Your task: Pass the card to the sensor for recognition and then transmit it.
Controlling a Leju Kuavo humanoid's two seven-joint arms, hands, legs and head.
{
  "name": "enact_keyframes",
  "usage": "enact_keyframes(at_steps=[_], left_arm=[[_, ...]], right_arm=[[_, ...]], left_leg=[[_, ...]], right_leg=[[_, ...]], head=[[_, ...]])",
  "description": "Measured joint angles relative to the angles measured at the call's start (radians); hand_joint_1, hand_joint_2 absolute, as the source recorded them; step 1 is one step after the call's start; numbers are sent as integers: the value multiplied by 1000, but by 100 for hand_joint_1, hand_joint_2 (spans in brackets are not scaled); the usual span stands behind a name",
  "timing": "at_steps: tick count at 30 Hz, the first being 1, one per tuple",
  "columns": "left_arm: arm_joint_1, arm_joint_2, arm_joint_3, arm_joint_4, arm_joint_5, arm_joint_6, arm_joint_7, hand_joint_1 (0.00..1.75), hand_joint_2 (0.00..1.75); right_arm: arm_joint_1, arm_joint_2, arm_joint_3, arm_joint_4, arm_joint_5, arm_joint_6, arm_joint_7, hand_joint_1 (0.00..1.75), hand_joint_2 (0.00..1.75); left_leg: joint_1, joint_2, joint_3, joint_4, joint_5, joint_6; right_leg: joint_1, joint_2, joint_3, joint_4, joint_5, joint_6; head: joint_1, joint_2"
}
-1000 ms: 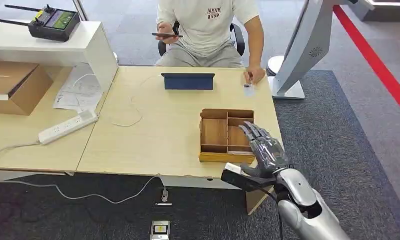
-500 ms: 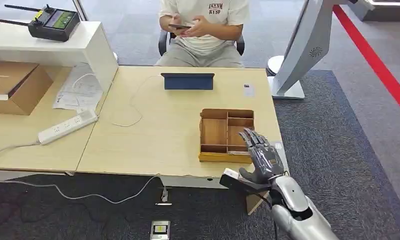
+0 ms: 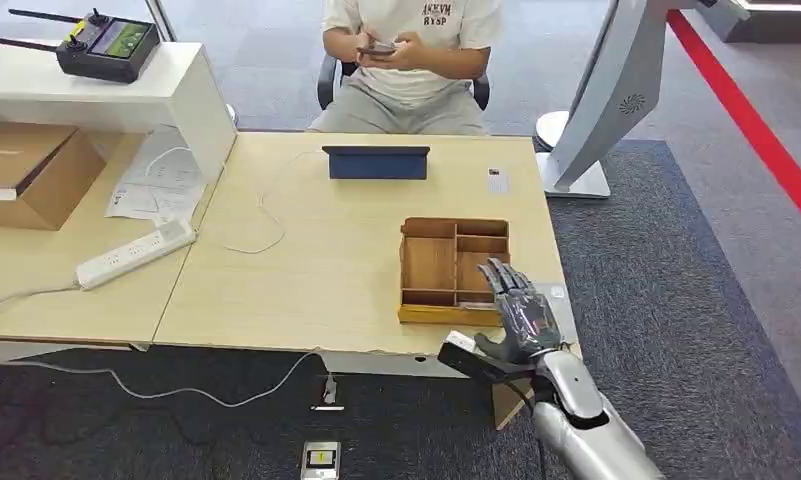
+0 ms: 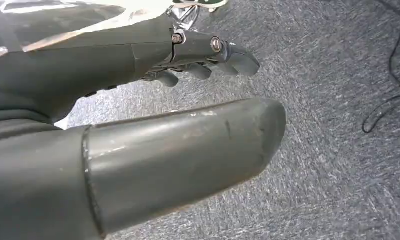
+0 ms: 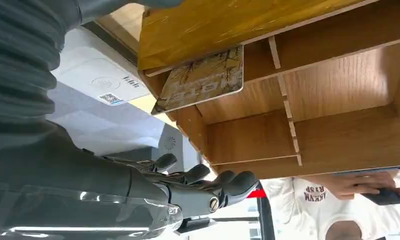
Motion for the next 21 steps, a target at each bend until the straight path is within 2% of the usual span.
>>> enact_keyframes(at_steps=[10, 21], left_arm=[[0, 0, 0, 0, 0, 0, -3, 0, 0], [0, 0, 0, 0, 2, 0, -3, 0, 0]], right_arm=[[-42, 28, 2, 106, -11, -25, -20, 0, 175], [-79, 50, 3, 156, -10, -27, -34, 0, 175]], left_leg=[[0, 0, 0, 0, 0, 0], [0, 0, 0, 0, 0, 0]], right_leg=[[0, 0, 0, 0, 0, 0], [0, 0, 0, 0, 0, 0]], head=[[0, 0], [0, 0]])
